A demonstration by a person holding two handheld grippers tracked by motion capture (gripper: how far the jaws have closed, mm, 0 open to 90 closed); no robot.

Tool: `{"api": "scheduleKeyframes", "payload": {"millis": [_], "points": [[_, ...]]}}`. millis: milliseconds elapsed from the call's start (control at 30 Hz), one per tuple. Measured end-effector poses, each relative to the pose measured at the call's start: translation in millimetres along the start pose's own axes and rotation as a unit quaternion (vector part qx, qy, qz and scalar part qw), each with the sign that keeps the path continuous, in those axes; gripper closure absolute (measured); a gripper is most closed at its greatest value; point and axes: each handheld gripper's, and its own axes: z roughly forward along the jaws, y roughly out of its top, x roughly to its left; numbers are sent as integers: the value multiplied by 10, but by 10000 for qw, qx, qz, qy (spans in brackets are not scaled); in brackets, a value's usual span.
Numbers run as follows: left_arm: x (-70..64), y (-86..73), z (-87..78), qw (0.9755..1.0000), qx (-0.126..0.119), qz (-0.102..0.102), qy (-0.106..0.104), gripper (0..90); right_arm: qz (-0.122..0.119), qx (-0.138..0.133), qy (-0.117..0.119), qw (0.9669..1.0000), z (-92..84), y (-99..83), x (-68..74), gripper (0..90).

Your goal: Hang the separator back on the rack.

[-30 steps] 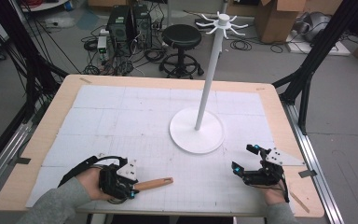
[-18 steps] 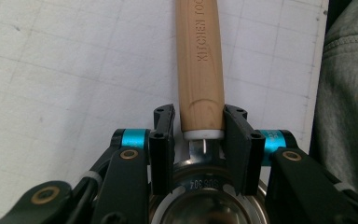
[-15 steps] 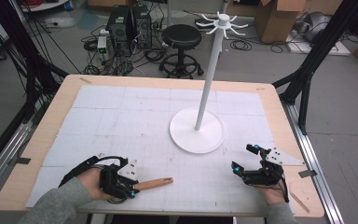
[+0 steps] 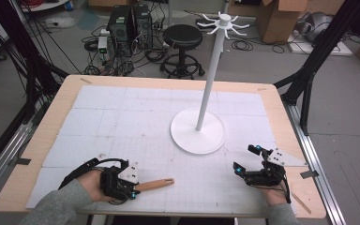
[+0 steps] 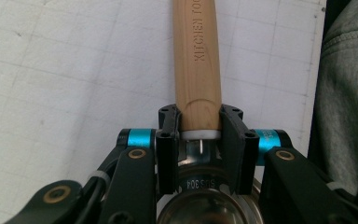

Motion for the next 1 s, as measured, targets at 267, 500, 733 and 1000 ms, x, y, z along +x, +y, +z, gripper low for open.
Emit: {"api": "scheduleKeyframes", "payload": {"millis": [267,500,733,1000], "points": [[4,1,-3,10000,-15,0,-15,693,2,0,3,10000,0,0,0,48],[-3,3,-9,10000,-13,-26,2,692,2,-3,10,10000,-2,0,-1,48],[-12,0,-50,9999,-115,-57,-3,693,7,-3,7,10000,5,2,5,48],[7,-10,-112,9996,-246,-158,4,694,-7,-2,10,10000,5,1,4,48]]}}
